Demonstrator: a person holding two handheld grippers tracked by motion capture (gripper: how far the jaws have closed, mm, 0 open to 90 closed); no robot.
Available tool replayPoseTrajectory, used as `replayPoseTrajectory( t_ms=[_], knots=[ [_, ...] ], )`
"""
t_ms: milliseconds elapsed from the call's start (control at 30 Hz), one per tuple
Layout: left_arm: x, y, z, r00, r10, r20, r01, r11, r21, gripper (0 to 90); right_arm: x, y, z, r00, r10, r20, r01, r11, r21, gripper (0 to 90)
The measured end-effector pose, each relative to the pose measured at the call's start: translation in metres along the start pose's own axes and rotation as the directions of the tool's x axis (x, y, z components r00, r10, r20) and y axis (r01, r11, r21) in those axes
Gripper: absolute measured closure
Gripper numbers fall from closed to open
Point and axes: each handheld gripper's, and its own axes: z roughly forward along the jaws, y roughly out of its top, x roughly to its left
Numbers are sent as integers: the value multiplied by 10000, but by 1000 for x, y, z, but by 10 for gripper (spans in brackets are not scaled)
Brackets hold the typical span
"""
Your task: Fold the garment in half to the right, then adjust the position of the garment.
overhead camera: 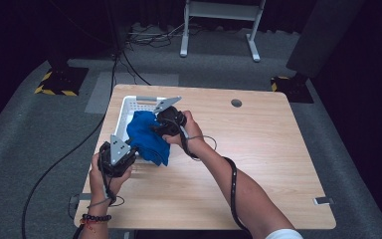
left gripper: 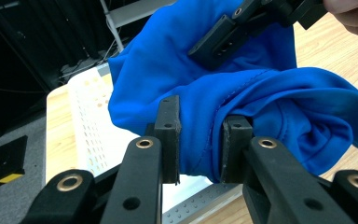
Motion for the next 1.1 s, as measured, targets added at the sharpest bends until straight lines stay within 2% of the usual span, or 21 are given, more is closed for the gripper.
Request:
replayPoseTrajectory(
  t_ms=[467, 900, 1100],
  knots=[
    [2, -2, 0, 9999, -65, -94, 65, 10000, 33, 739, 2, 3, 5, 10000, -54, 18, 53, 9999, 118, 685],
    [3, -2, 0, 9989, 96, -452, -91, 9999, 103, 739, 3, 8, 9, 9999, -106, 44, 106, 9999, 36, 685],
    [6, -3, -2, 9985, 1, -541, 1, 10000, 33, 739, 3, 11, 10, 9999, -150, 21, 150, 9999, -38, 686]
  ],
)
